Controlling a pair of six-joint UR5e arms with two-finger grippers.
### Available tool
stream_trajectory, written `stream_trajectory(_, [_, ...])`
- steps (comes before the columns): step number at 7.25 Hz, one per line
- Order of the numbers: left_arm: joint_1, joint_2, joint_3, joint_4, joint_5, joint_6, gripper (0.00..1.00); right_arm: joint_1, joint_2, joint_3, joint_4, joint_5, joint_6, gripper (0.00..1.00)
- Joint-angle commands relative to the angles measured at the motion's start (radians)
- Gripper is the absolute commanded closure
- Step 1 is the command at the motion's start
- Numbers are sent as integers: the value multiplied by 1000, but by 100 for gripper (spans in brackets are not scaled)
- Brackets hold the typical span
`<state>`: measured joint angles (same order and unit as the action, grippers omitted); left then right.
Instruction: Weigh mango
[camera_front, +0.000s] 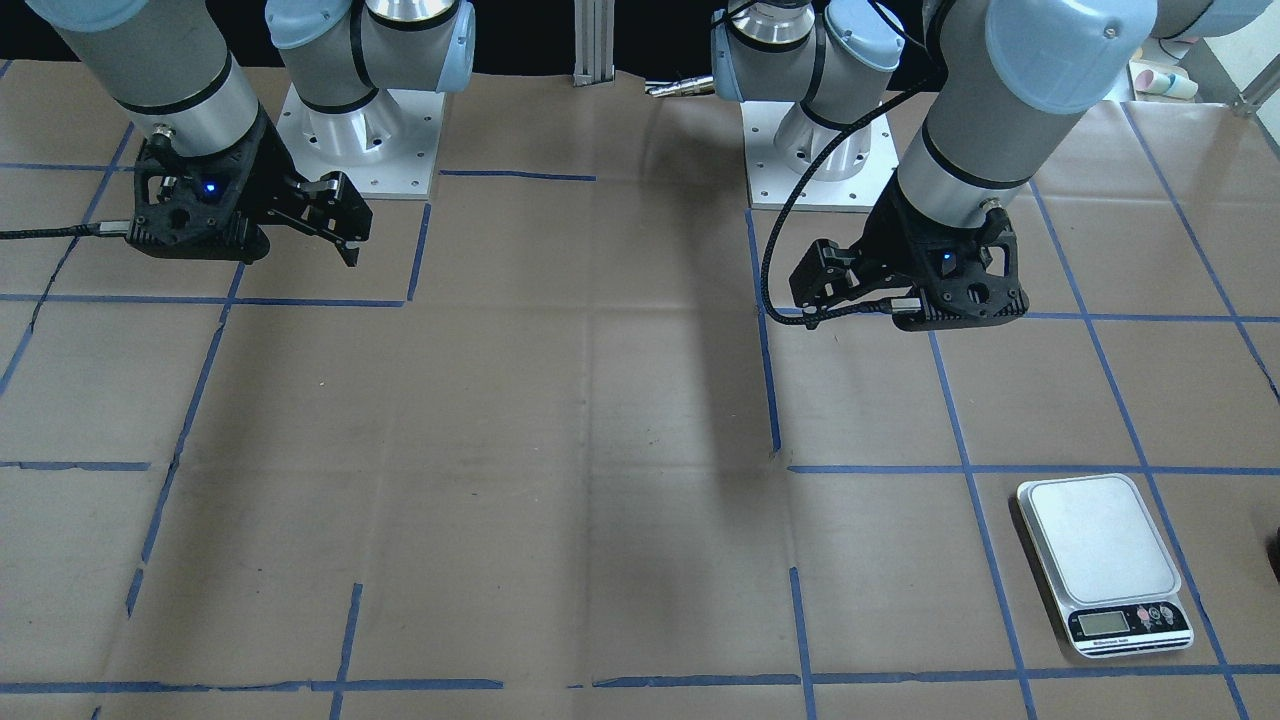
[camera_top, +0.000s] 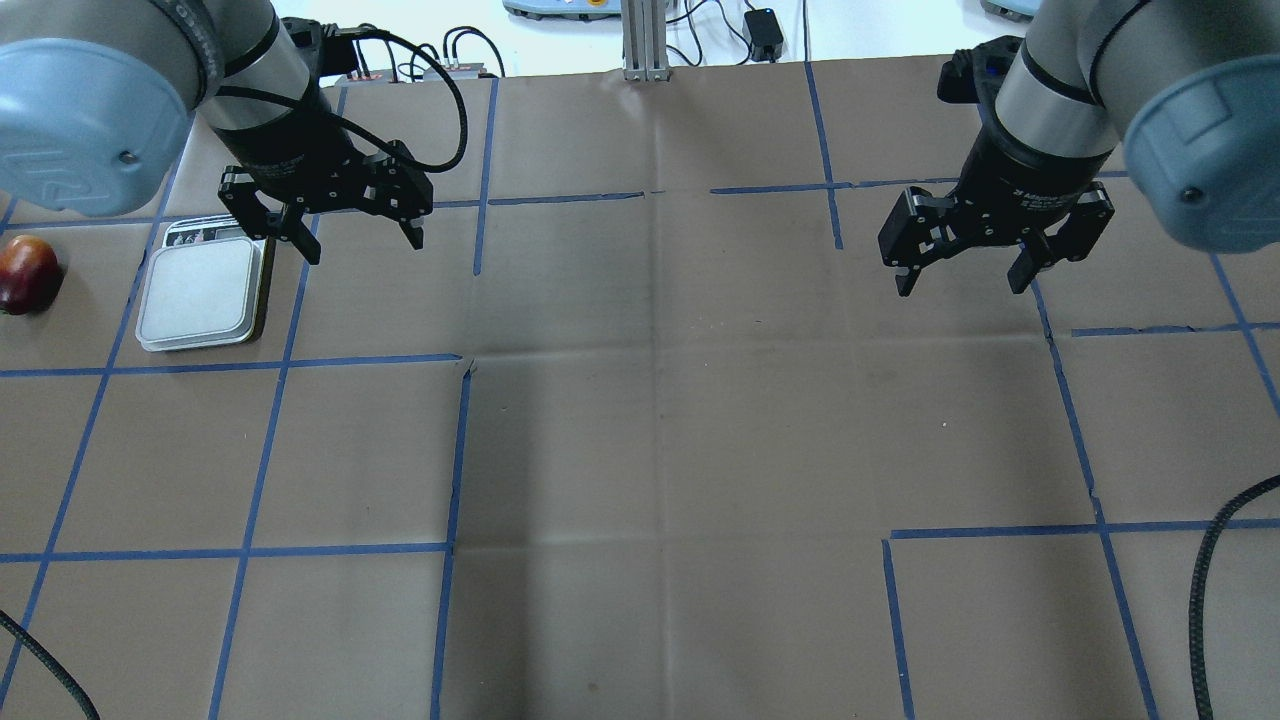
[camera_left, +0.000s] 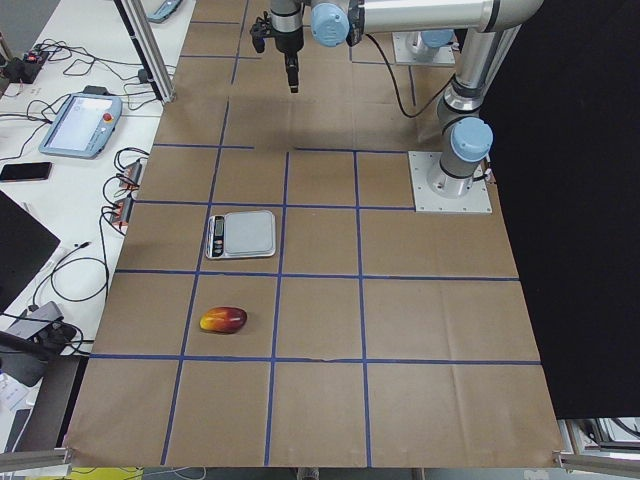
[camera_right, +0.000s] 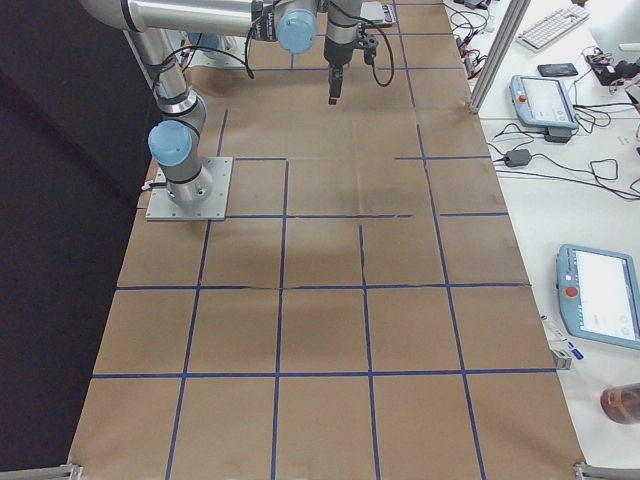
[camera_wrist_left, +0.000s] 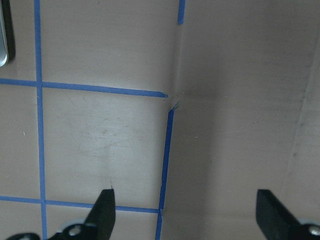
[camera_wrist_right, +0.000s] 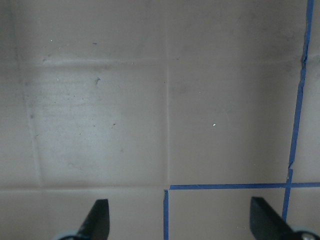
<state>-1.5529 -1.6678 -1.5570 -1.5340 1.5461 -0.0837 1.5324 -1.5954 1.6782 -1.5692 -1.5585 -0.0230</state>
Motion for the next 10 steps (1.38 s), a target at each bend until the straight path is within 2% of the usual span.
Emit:
stream_trajectory(1, [1, 0, 0, 0, 0, -1, 0, 0, 0, 0, 0, 0, 0, 0])
stream_trajectory(6, [16, 0, 2, 5, 11, 2, 0, 0, 0, 0, 0, 0, 0, 0])
stream_trajectory(8, [172, -9, 21, 3, -1, 57, 0, 0, 0, 0, 0, 0, 0, 0])
stream_trajectory(10, [299, -41, 66, 5, 12, 232, 0, 0, 0, 0, 0, 0, 0, 0])
